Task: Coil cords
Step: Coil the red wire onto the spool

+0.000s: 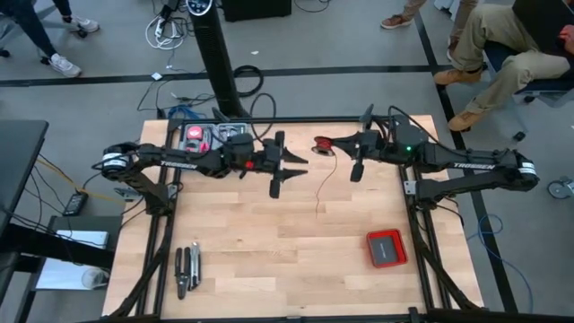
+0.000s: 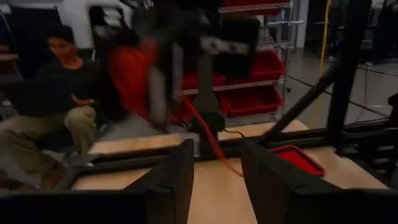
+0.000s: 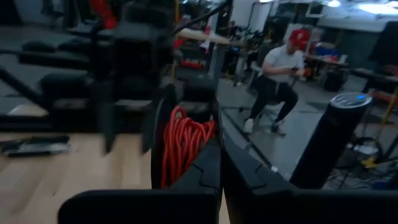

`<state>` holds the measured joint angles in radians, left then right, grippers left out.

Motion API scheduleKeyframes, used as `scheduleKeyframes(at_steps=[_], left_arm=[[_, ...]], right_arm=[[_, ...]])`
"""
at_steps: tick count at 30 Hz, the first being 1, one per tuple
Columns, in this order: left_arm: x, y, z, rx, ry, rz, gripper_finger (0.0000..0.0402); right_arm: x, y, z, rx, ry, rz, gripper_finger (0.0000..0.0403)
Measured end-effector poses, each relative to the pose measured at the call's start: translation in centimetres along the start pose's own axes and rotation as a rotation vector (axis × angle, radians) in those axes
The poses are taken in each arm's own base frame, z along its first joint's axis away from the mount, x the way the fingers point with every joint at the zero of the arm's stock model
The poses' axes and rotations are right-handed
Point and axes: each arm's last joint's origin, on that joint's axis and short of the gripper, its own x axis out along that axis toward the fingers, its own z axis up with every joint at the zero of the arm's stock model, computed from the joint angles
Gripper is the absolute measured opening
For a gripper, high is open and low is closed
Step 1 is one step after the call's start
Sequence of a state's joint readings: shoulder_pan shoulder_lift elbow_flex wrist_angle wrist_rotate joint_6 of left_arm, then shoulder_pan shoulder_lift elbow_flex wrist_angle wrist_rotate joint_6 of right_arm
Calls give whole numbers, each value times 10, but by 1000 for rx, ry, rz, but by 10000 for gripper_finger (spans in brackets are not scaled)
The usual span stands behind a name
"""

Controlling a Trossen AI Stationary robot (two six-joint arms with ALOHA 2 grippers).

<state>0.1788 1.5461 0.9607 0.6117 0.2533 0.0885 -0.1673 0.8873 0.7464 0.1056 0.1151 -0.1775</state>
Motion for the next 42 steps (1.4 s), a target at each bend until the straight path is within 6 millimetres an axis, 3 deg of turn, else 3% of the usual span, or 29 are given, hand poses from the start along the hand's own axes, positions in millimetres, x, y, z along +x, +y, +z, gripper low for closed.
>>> scheduleKeyframes(at_steps=[6, 11, 17, 29, 42], left_arm=[[7, -16, -9, -99, 57, 15, 136], [9, -18, -16, -180, 109, 139, 136], [9, -18, -19, -159, 137, 155, 142], [14, -18, -43, -142, 255, 183, 152], [14, -15, -43, -175, 255, 139, 152]], right_arm=[[2, -2, 2, -33, -21, -65, 0], [9, -2, 4, -59, -58, -79, 0], [14, -1, 5, -57, -95, -68, 0], [24, 2, 5, -98, -129, -72, 0], [27, 2, 2, -112, -124, -71, 0]])
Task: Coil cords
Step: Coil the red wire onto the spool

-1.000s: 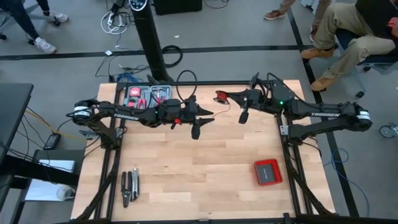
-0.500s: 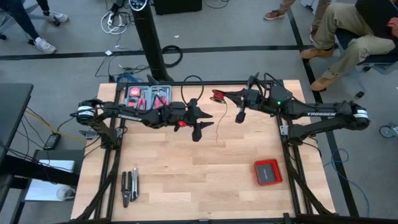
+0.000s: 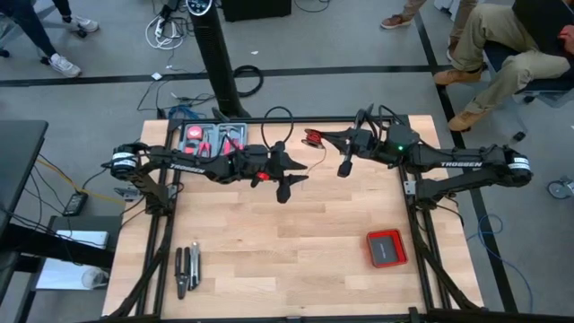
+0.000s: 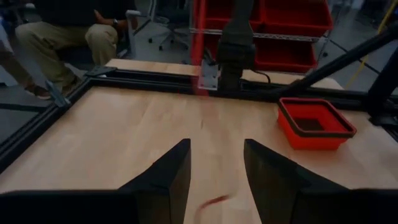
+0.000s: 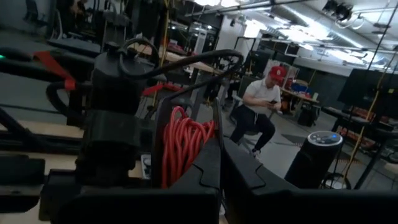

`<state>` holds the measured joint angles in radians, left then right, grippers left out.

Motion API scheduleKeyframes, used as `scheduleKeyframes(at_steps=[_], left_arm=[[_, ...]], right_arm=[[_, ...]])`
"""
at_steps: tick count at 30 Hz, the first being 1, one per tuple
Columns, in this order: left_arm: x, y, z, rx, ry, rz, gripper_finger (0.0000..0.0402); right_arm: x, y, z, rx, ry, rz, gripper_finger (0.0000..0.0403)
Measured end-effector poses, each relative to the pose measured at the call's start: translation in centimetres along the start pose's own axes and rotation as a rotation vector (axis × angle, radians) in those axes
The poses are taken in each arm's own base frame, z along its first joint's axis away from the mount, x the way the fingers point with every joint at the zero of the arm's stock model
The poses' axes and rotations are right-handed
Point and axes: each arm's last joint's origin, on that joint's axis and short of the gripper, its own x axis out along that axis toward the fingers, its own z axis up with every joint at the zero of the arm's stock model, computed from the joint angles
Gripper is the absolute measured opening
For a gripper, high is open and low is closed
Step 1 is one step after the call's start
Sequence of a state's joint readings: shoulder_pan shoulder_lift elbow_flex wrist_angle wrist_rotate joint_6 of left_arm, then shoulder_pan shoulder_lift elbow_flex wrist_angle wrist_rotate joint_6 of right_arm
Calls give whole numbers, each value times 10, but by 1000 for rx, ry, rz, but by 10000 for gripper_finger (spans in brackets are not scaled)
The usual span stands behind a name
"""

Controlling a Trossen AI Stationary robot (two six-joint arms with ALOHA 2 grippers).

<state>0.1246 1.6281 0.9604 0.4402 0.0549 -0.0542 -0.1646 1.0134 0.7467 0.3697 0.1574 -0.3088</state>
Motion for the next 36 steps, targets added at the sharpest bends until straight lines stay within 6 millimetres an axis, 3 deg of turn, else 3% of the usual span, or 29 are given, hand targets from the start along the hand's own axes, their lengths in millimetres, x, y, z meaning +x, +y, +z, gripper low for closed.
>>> scheduleKeyframes(at_steps=[3, 7, 10, 20, 30, 36], left_arm=[[0, 1, 1, 11, -12, 57, 142], [0, 1, 1, 68, -11, 73, 31], [0, 2, 1, 71, -11, 69, 7], [-5, 4, 4, 80, 4, 86, 1], [-36, 27, 20, 192, 110, 321, 0], [-58, 29, 39, 216, 62, 356, 0]], right_arm=[[0, -1, 2, 4, -24, -8, 0], [0, -1, 4, 7, -38, -11, 0], [0, -1, 4, 7, -38, -10, 0], [0, 0, 2, 6, -22, -6, 0], [0, 0, 1, 6, -12, 8, 0], [-1, 2, -8, -3, 83, 16, 0]])
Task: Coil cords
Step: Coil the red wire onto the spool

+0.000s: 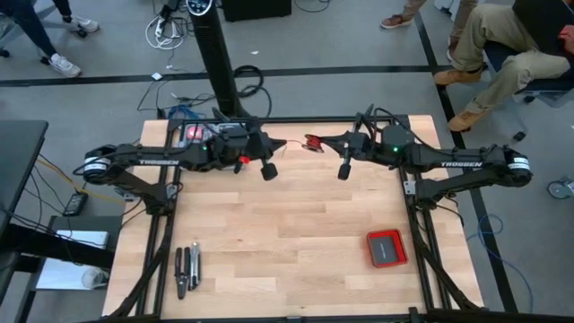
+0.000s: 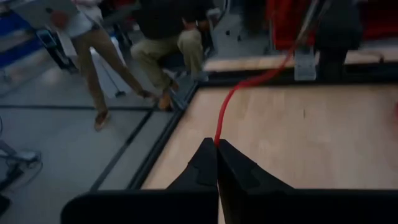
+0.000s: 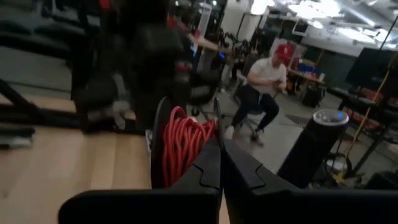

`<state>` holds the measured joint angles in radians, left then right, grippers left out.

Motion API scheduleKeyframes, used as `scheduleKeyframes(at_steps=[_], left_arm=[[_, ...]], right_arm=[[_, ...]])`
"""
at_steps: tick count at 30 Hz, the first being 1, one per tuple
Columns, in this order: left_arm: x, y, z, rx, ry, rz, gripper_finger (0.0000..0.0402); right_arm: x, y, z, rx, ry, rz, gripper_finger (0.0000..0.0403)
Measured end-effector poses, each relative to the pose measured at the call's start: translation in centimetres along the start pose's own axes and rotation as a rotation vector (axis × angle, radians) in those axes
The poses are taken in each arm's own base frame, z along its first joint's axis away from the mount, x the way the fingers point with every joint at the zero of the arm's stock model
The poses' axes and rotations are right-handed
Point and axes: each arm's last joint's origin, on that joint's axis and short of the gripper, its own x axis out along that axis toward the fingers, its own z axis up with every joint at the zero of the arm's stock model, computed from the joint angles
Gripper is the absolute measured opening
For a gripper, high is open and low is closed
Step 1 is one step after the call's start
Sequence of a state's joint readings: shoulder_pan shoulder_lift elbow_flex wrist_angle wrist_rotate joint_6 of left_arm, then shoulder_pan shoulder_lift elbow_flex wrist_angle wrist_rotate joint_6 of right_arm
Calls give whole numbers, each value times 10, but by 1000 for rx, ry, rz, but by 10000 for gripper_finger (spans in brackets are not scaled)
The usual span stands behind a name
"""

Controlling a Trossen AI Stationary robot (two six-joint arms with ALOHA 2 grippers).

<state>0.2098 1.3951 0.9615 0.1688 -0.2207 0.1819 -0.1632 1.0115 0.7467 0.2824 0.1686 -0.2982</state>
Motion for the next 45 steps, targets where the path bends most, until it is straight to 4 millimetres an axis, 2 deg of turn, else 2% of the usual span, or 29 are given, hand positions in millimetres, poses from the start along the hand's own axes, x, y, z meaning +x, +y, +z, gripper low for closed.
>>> scheduleKeyframes(at_steps=[4, 11, 19, 28, 35, 45], left_arm=[[-11, 4, 8, -5, -28, 22, 0], [-17, 8, 24, -14, -14, 19, 0], [-22, 2, 46, -39, -92, -51, 0], [-15, -1, 48, -118, -141, -71, 0], [0, -7, 42, -184, -148, -109, 0], [6, -7, 44, -216, -190, -70, 0]], right_arm=[[0, 1, -4, -16, 44, 8, 0], [0, 2, -10, -68, 94, 36, 0], [-1, 0, -15, -143, 183, -72, 0], [4, 1, -18, -160, 200, -108, 0], [24, 10, -32, -226, 262, -223, 0], [46, 17, -36, -242, 166, -271, 0]])
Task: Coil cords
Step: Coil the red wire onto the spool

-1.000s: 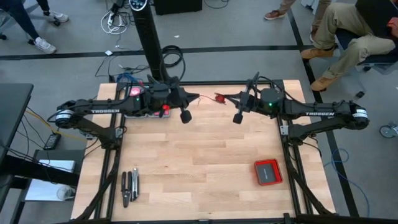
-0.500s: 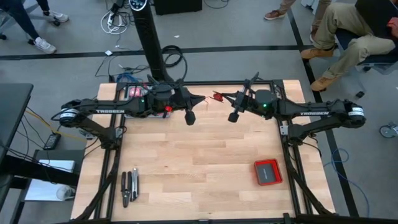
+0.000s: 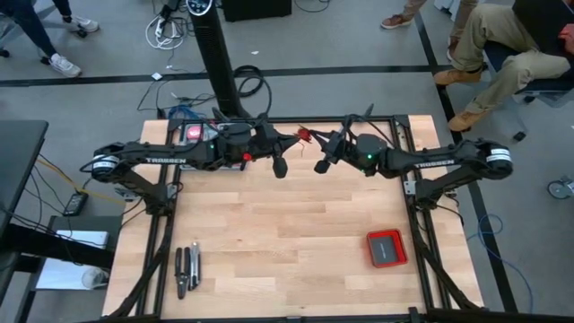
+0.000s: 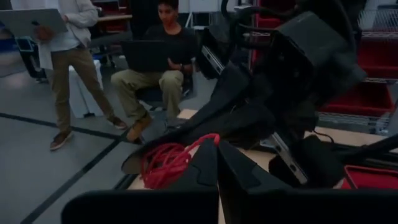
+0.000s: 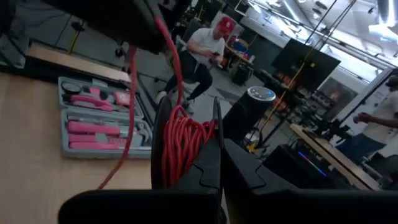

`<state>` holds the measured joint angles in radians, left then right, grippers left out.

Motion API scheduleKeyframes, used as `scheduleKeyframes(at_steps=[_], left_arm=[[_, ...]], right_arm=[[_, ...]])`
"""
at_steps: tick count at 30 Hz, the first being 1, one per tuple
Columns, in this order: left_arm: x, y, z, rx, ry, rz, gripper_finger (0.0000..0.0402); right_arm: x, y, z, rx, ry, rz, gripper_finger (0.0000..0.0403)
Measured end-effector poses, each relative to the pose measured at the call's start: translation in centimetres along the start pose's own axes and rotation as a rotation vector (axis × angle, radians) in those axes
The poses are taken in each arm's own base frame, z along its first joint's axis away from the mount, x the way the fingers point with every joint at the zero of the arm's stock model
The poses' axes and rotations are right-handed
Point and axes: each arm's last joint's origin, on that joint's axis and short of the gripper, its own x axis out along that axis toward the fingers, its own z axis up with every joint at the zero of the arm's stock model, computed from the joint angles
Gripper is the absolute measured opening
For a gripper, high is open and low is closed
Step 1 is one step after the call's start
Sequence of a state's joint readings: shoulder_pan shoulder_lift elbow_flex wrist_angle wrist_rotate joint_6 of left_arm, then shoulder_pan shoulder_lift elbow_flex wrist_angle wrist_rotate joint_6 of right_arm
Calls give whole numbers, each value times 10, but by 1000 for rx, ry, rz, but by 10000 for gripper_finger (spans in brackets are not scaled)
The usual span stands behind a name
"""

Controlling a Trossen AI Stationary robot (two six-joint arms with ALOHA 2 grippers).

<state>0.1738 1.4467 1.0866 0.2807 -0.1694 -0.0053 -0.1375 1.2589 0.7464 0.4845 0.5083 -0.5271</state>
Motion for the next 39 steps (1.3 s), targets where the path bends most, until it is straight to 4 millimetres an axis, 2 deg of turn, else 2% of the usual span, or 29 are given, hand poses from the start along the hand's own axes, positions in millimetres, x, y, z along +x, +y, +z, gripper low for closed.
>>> scheduleKeyframes(at_steps=[9, 14, 20, 29, 39], left_arm=[[19, -7, -18, 56, 9, -127, 0], [26, -8, -28, 61, 39, -127, 1], [27, -7, -30, 63, 47, -96, 3], [26, -8, -34, 91, 95, -58, 84], [26, -7, -38, 101, 140, -45, 91]], right_arm=[[9, 6, 2, 45, -78, -34, 0], [8, 7, 6, 63, -116, -32, 0], [6, 8, 10, 77, -143, -33, 1], [5, 8, 11, 82, -153, -35, 1], [5, 8, 12, 80, -157, -38, 1]])
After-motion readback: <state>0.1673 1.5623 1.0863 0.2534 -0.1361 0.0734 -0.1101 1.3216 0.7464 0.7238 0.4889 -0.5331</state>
